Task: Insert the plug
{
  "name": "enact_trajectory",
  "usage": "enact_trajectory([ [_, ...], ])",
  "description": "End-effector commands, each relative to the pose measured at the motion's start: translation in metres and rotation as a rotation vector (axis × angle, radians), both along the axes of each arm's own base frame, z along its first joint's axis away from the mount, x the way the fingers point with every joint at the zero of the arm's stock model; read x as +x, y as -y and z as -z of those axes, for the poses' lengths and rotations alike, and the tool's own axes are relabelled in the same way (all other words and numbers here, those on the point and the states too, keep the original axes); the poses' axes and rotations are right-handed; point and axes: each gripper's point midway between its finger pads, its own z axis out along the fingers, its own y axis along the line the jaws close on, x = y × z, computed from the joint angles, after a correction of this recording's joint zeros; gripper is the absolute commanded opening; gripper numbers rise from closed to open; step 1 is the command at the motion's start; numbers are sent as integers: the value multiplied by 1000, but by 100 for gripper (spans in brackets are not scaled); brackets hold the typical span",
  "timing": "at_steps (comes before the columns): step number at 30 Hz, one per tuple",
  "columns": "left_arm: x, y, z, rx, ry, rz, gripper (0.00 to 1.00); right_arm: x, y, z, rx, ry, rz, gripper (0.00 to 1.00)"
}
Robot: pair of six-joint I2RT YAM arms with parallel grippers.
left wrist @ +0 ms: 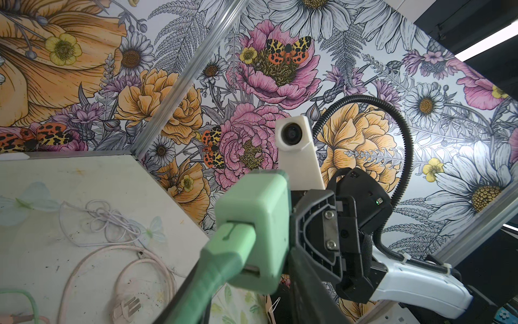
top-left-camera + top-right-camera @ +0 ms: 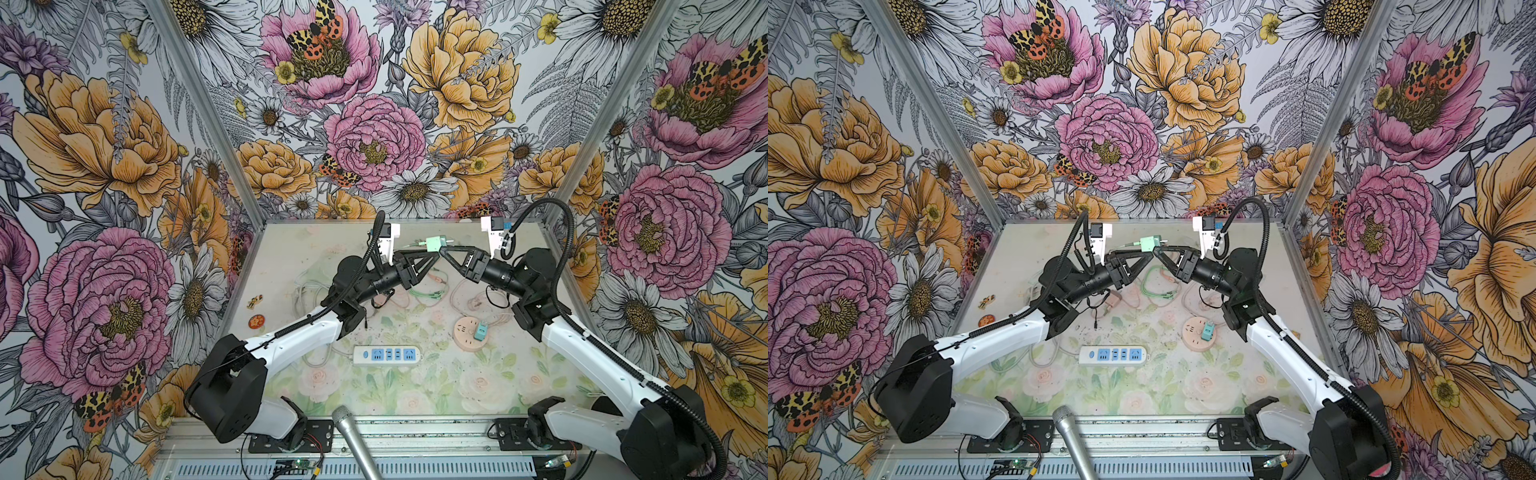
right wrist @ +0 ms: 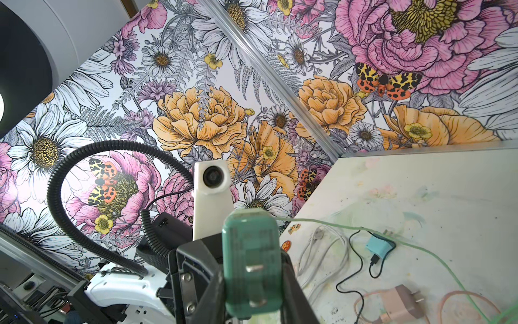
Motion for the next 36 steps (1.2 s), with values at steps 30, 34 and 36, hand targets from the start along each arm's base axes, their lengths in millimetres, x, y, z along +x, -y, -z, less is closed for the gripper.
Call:
enact_trajectory([
  [30, -5, -11, -35, -141, 130, -13, 34, -12, -15, -5, 17, 25, -92, 0],
  [34, -5, -7, -35, -142, 128, 7, 19, -12, -14, -5, 17, 26, -87, 0],
  [36, -5, -7, -34, -138, 127, 8, 13, -12, -14, -4, 16, 25, -85, 0],
])
